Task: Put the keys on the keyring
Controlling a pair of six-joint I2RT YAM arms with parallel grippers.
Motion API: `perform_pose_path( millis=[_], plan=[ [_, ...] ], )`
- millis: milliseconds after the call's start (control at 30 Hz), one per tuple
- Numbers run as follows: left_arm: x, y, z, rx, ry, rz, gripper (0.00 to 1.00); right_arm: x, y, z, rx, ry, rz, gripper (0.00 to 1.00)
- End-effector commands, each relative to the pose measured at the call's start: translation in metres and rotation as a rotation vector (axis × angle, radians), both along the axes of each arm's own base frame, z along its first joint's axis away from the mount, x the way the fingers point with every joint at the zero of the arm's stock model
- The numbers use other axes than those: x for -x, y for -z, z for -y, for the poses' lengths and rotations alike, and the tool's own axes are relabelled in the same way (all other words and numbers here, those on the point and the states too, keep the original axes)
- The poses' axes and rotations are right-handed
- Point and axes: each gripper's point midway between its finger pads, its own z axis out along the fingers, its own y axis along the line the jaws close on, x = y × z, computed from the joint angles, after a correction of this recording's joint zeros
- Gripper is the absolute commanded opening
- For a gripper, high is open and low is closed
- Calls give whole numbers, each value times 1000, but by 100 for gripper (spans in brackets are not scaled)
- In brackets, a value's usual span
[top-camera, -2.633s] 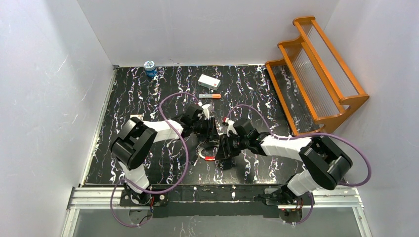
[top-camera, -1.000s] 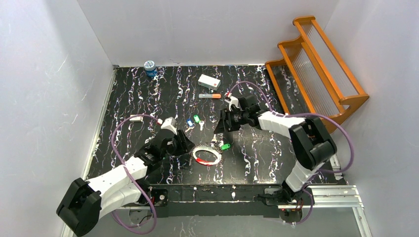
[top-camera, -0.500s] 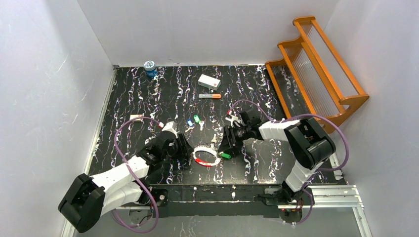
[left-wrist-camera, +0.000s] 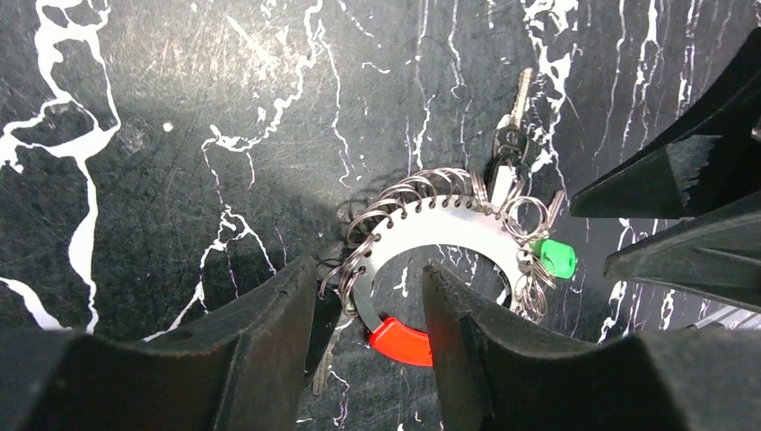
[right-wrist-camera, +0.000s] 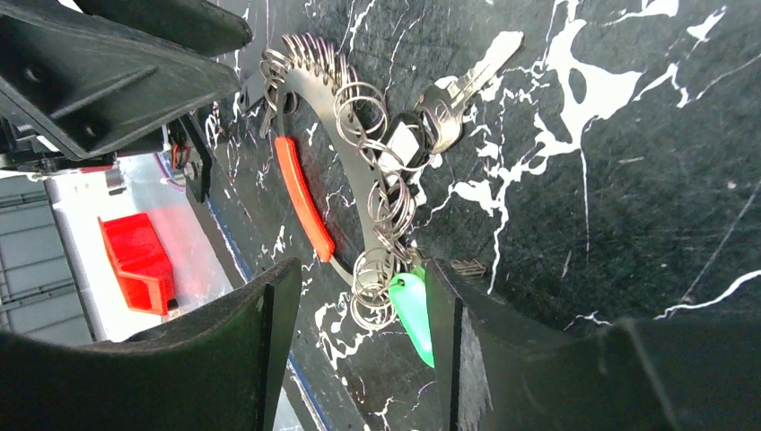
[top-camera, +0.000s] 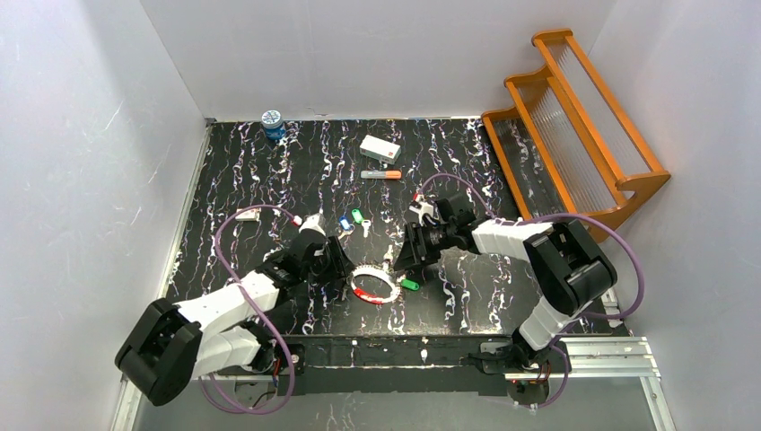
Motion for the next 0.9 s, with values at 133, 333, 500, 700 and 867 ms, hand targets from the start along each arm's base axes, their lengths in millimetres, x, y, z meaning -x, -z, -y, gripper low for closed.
perform_pose_path(
  millis=[133,333,500,700,867],
  plan=[
    [0,4,21,96,5,-62,42,20,4,-13,-56,-76,-91,59],
    [-12,15,44,62,113,-96,40,52,4,-28,-93,-146,-161,58],
    [-36,7,54,-50,185,-92,38,64,-10,-43,-145,-170,-169,58],
    [-51,-15,22,-213,123,9,40,46,-21,-43,-99,-106,-60,62],
    [-32,-16,0,-236,86,1,41,30,-18,-34,-30,-56,13,62]
  ],
)
